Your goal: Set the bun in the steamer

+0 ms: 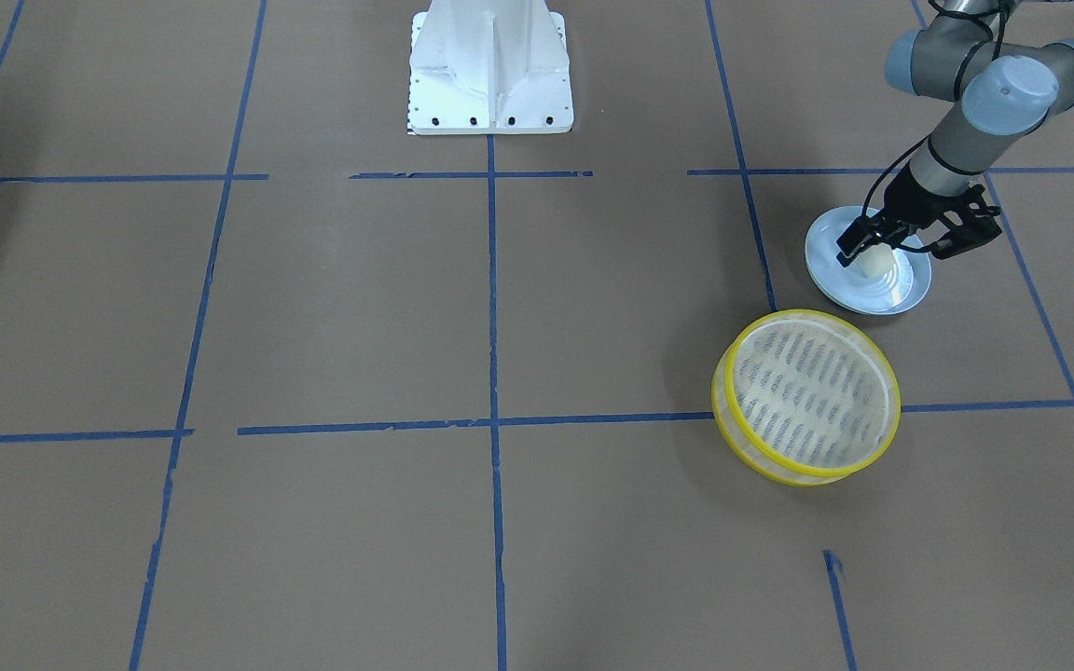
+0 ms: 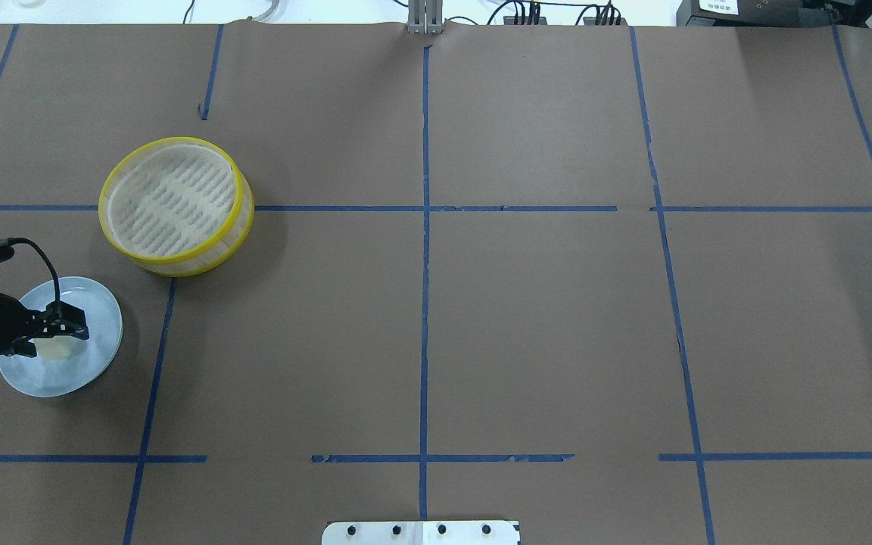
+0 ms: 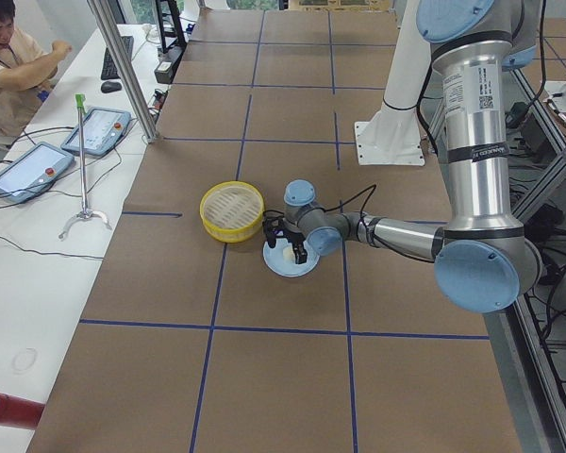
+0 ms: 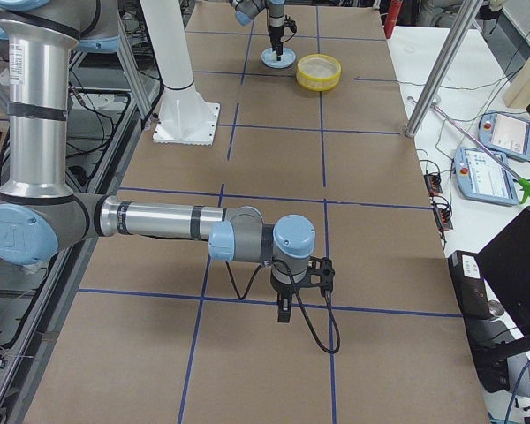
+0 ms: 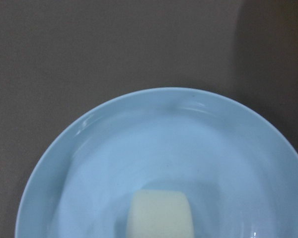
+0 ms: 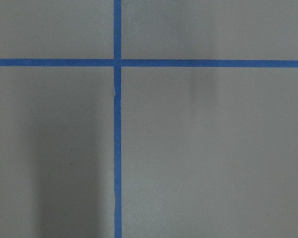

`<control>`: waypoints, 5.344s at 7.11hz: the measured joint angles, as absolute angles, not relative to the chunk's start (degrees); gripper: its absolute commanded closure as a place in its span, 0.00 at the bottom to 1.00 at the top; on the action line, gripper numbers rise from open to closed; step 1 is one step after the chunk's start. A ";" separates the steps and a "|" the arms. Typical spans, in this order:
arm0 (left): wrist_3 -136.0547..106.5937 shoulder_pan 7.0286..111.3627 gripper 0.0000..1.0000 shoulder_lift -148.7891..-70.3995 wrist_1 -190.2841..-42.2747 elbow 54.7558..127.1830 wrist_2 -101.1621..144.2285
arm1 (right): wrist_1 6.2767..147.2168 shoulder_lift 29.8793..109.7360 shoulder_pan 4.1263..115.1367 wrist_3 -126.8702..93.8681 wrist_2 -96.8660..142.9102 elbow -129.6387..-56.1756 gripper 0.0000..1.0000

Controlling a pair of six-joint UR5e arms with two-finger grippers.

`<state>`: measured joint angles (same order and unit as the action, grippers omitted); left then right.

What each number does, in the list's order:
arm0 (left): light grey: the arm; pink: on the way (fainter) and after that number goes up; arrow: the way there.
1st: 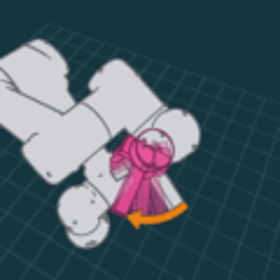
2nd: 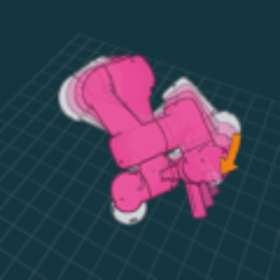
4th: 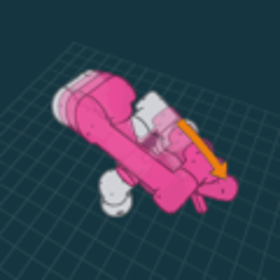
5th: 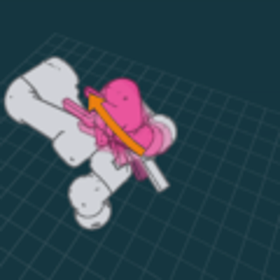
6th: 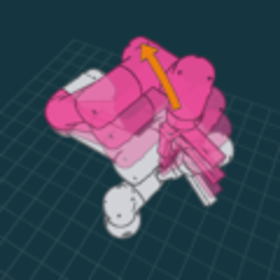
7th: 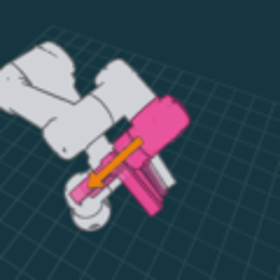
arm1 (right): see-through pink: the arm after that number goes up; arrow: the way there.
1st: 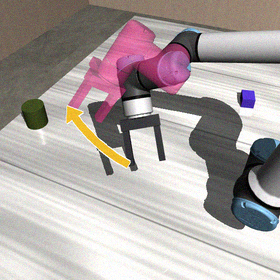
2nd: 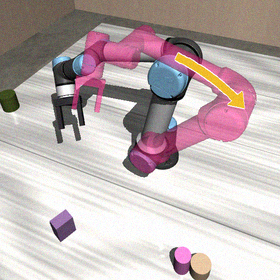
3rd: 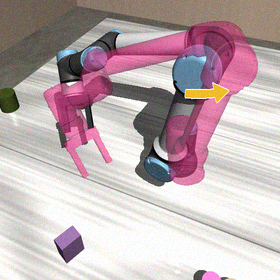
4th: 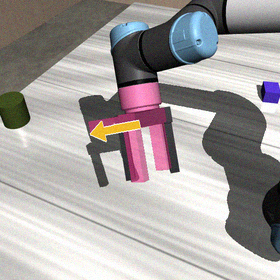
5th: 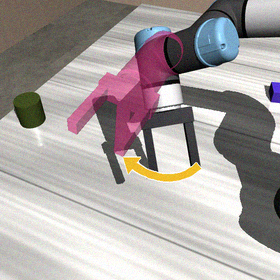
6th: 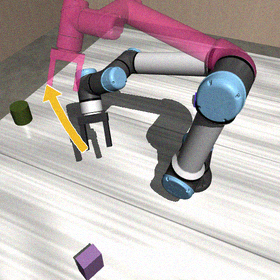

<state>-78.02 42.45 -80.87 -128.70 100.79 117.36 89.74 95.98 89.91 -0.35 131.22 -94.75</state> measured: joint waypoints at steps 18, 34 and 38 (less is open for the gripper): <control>-60.40 45.68 0.62 -108.34 -111.54 90.87 106.76 | 89.74 95.98 89.91 -0.35 131.22 -94.75 0.00; -51.92 56.32 0.01 -103.37 -104.50 108.35 111.90 | 89.74 95.98 89.91 -0.35 131.22 -94.75 0.00; -15.33 80.55 0.01 -85.35 -104.39 110.99 126.94 | 89.74 95.98 89.91 -0.35 131.22 -94.75 0.00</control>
